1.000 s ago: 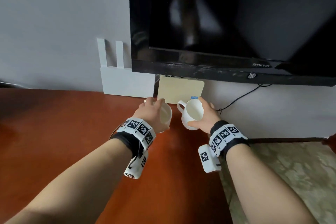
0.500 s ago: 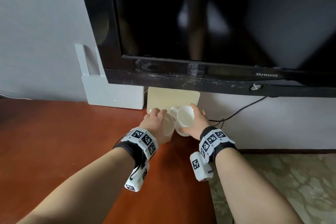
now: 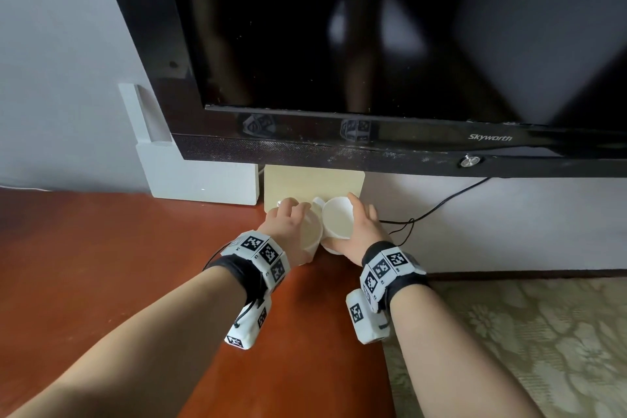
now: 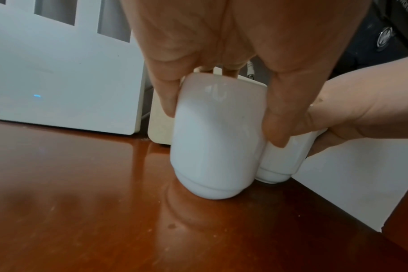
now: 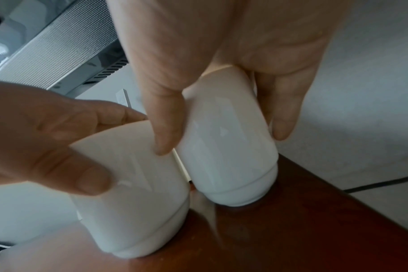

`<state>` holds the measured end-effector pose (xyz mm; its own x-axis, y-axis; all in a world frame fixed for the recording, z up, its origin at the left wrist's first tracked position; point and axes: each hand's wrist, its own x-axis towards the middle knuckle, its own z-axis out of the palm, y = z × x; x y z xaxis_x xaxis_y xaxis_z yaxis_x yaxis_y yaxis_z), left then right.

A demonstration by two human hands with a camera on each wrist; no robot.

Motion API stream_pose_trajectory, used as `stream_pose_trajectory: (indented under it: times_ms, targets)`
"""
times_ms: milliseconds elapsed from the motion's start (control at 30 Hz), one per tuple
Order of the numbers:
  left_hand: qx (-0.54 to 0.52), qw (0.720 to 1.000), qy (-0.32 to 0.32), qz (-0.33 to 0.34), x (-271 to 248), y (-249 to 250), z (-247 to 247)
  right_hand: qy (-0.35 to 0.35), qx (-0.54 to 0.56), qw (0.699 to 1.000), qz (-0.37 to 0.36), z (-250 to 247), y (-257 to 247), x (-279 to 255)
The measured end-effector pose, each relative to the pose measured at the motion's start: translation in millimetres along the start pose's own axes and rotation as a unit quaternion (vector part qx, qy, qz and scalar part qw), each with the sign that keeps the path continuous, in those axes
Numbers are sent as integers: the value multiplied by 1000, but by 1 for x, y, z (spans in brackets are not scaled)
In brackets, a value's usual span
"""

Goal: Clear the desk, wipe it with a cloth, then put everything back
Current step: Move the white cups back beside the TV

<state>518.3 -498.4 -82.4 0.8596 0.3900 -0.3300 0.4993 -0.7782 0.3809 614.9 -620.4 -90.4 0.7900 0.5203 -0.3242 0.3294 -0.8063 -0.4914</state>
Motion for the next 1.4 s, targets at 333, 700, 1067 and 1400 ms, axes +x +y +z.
stream_pose_trajectory:
  times_ms: [333,700,1067,1400]
  targets:
    - [46,999,21,-6,-31,-8,-12,54,-36,998,-14,-11,-13,-36]
    - [80,993,86,21,-147,-78,-67,55,-93,990,-96,25,-120,-130]
    - [108,980,161,-52,-320,-266,-126,4,-102,969,-227,128,-300,-248]
    - [106,969,191,-118,-412,-386,-148,-26,-123,945,-303,217,-416,-307]
